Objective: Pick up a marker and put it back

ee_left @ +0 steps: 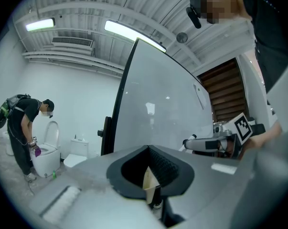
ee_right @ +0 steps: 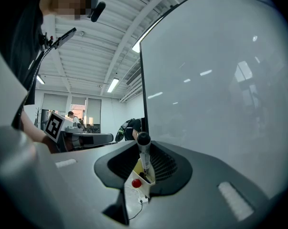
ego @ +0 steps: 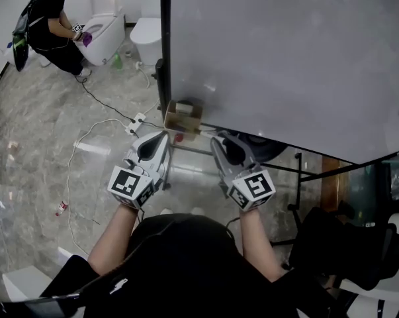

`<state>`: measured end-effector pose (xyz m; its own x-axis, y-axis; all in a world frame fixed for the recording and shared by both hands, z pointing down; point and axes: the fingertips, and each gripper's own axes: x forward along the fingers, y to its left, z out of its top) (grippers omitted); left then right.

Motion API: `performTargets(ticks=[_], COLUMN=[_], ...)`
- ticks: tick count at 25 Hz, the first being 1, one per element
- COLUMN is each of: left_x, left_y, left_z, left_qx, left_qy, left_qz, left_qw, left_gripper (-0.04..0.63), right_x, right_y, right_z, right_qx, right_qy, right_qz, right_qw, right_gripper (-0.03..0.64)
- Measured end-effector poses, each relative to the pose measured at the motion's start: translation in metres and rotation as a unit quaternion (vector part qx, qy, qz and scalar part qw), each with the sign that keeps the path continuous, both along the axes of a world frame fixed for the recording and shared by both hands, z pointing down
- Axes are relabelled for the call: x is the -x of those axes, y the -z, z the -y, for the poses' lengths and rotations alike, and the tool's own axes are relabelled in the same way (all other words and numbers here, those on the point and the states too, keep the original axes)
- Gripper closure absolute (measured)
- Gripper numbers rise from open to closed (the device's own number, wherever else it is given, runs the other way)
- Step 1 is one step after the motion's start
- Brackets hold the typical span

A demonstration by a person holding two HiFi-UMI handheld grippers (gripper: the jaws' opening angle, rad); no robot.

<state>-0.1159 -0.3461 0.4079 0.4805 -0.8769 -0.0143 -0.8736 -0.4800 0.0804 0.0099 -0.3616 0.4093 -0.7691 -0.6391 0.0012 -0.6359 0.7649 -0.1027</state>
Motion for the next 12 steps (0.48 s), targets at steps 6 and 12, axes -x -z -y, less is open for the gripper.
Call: performTargets(ticks=[6,12], left_x=[-0.003,-0.006], left_y=[0.004,0.006], left_z=[-0.003,-0.008], left_qx=[-0.004,-0.006], left_qy=[-0.002,-0.006], left_qz=[0.0,-0.003], left_qw=[1.0,1.0], left_gripper=[0.592,0.592], right_x=[-0.001,-0.005], right_y=[0.007,0.008], right_z=[-0.007,-0.015], right_qx=[-0.004,-0.006], right_qy=[0.0,-0.003], right_qz=[0.007,0.01], right_qw=[1.0,1.0], right_gripper=[0.532,0.532])
